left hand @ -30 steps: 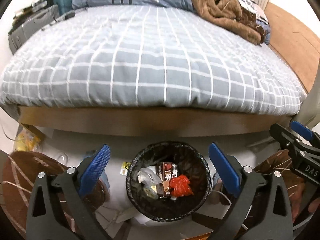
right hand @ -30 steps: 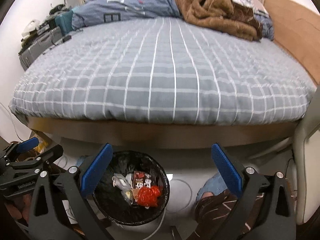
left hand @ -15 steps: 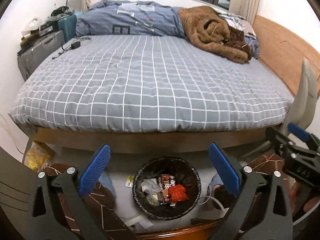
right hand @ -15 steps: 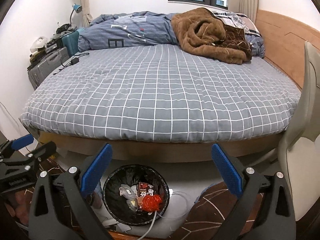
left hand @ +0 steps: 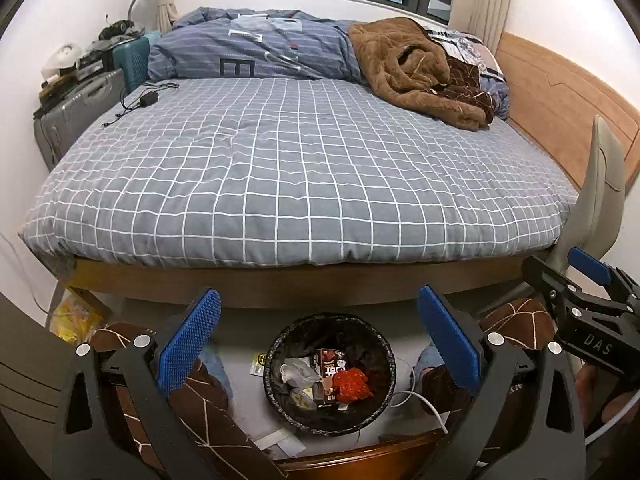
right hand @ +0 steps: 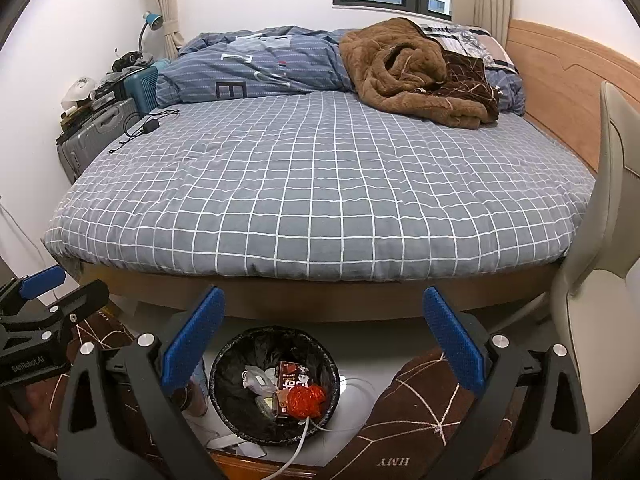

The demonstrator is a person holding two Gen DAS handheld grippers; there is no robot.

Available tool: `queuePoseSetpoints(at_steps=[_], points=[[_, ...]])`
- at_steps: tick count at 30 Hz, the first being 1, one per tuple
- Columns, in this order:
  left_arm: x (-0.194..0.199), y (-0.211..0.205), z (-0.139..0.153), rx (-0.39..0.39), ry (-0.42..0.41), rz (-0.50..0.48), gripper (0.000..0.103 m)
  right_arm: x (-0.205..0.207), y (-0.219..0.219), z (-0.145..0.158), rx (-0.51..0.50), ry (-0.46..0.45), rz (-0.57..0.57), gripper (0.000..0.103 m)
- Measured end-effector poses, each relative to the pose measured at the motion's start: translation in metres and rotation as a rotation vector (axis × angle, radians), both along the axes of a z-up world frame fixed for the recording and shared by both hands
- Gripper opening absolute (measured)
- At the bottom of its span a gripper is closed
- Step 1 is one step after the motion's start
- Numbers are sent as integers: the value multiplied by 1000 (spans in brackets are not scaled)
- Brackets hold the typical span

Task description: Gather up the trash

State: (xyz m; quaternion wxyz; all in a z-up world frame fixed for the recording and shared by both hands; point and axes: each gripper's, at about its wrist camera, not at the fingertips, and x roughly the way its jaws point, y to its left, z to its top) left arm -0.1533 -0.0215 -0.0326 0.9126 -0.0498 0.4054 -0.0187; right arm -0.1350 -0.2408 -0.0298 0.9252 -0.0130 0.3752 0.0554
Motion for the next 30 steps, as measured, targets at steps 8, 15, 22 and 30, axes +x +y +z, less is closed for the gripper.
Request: queuePoseSetpoints(at_steps=[8,15,22,30], points=[[1,-1,-1,-2,5,3,97,-3,1,-4,-7,7,-9,95],[2,-1,-4,-2,6,4,97,1,3,-6,-2,15,-7,95],[3,1,-6,-20,12,4,97,2,3,-7,-2,13,-7,95],[5,1,-9,-4,20,14,97,2,2,-7,-1,15,-6,95]])
